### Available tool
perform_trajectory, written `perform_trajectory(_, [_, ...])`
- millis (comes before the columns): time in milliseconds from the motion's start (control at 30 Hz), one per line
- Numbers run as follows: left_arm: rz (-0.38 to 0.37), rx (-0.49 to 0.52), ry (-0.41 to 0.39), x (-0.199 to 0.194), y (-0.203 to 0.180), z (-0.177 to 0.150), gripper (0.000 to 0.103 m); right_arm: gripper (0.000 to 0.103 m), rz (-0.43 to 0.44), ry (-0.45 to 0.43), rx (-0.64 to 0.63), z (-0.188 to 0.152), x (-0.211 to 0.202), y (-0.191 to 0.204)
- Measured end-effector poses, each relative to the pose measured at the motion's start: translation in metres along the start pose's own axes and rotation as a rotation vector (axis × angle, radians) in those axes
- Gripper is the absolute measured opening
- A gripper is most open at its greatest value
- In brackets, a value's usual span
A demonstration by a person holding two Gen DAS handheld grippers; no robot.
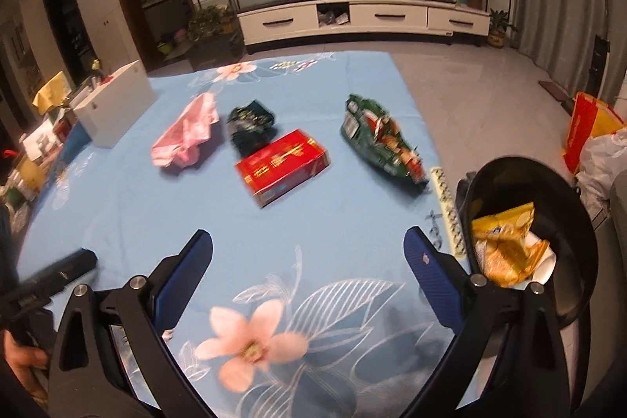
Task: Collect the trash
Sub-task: 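Grasp the pink wrapper with the left gripper while the right grasps the green snack bag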
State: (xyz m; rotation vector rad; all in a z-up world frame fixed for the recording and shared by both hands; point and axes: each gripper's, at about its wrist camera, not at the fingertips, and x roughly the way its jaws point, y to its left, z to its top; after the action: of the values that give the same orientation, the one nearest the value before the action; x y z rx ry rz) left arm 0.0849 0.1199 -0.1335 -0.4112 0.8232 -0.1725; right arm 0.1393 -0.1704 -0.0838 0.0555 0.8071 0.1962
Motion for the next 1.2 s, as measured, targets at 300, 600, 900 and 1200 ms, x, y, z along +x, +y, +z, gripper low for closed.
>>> perform_trajectory(300, [0.028, 0.081, -0.062, 0.040, -0.016, 0.057, 0.100, 0.096, -0.068, -0.041, 0.025, 0.033, 0.051, -0.038])
perform_trajectory(600, [0.051, 0.126, -0.020, 0.102, -0.015, 0.105, 0.100, 0.096, -0.045, 0.014, 0.037, 0.053, 0.104, -0.056])
perform_trajectory(900, [0.106, 0.220, 0.049, 0.154, -0.026, 0.117, 0.099, 0.078, -0.049, 0.044, 0.005, 0.056, 0.125, -0.053])
perform_trajectory(1200, [0.130, 0.243, 0.057, 0.158, -0.021, 0.118, 0.064, 0.043, -0.065, 0.065, -0.016, 0.054, 0.128, -0.055])
